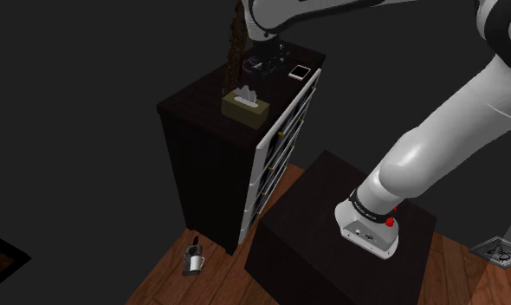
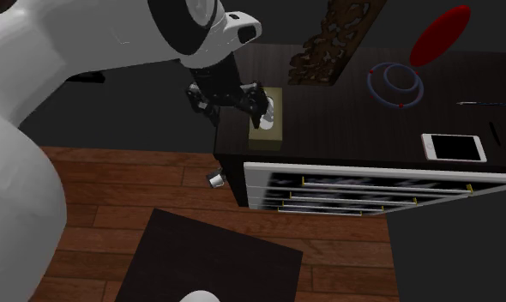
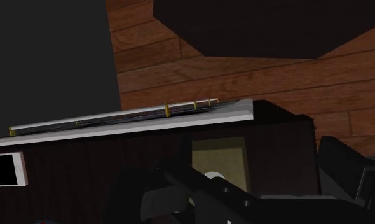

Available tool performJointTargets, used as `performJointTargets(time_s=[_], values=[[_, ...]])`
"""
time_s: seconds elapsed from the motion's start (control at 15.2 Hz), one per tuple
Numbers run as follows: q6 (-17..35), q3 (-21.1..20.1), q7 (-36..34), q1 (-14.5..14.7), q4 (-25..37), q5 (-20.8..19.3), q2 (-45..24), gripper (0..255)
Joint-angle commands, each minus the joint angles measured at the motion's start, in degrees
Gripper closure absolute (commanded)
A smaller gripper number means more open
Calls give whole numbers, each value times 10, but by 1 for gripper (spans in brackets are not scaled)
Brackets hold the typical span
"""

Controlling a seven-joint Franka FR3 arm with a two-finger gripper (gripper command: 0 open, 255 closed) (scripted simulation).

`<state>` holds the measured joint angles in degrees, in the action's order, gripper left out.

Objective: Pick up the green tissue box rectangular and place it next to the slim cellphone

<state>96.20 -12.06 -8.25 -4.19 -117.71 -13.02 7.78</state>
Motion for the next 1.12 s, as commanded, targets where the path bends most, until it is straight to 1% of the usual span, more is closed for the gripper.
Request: performJointTargets(time_s=[0.0,0.26,0.59,0.66,1.06], values=[[-2,-8,-26,0,40,-30,-57,0],[-19,-11,-67,7,124,-88,-165,0],[-59,2,-100,28,252,-155,-303,0],[-59,3,-100,29,252,-155,-304,0],[-14,8,-106,16,202,-160,-296,0]])
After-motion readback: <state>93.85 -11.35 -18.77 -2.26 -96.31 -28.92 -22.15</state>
